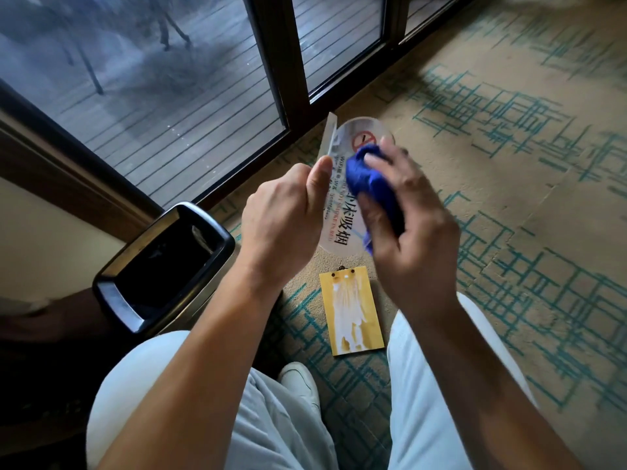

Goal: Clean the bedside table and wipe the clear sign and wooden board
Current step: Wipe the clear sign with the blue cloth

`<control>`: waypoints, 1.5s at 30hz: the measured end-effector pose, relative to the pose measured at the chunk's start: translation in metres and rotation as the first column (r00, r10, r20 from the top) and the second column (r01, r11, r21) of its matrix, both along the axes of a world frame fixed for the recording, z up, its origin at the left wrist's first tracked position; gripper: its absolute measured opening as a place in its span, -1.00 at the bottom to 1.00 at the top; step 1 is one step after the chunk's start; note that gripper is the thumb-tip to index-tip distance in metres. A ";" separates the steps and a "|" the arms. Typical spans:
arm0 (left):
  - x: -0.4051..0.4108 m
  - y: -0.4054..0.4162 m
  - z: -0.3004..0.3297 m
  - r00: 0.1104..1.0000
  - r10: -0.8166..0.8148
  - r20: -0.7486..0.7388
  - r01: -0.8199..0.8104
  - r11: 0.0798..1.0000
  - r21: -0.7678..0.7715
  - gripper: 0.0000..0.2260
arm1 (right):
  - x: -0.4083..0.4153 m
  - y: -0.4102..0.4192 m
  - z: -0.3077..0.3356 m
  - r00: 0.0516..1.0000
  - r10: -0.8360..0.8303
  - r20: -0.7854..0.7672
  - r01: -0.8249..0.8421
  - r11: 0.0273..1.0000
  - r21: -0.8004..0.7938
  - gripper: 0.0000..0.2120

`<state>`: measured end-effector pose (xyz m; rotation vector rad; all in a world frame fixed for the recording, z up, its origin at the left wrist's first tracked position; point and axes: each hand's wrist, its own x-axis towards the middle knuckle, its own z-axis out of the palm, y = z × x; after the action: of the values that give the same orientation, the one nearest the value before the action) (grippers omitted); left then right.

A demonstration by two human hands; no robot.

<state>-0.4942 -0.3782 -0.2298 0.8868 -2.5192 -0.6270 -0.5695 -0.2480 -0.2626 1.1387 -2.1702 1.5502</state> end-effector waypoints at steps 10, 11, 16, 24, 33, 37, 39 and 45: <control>0.003 0.005 0.004 0.999 -0.024 0.041 0.024 1.000 0.010 -0.43 | -0.052 -0.025 0.035 0.534 0.405 0.743 -0.008 0.880 -0.474 -0.86; 0.004 0.005 0.005 0.999 -0.022 0.042 0.022 1.000 0.020 -0.43 | -0.052 -0.025 0.032 0.501 0.420 0.757 -0.017 0.879 -0.477 -0.85; 0.008 0.008 0.000 0.998 -0.019 0.064 0.016 0.999 0.039 -0.40 | -0.046 -0.023 0.012 0.282 0.490 0.825 0.025 0.856 -0.516 -0.62; 0.006 0.010 0.000 0.999 -0.032 0.010 0.031 0.994 0.103 -0.38 | -0.037 -0.007 -0.009 0.019 0.553 0.833 0.051 0.832 -0.553 -0.48; 0.006 -0.005 0.008 0.999 0.011 -0.052 0.000 0.978 0.209 -0.41 | -0.002 -0.004 -0.015 -0.126 0.440 0.889 0.000 0.896 -0.443 -0.57; 0.009 0.000 0.007 0.998 -0.060 0.013 0.055 0.966 0.251 -0.43 | -0.035 -0.011 0.006 0.077 0.410 0.909 0.049 0.909 -0.414 -0.70; 0.010 0.003 0.004 0.994 -0.093 0.052 0.077 0.963 0.259 -0.39 | -0.053 -0.017 0.017 0.185 0.398 0.898 0.035 0.911 -0.411 -0.69; 0.009 0.009 0.002 0.993 -0.096 0.064 0.082 0.977 0.196 -0.39 | -0.064 -0.024 0.010 0.214 0.418 0.883 -0.015 0.905 -0.425 -0.65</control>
<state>-0.4852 -0.3695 -0.2277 0.8810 -2.6088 -0.8966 -0.6337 -0.2721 -0.2525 0.2460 -2.0884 3.2910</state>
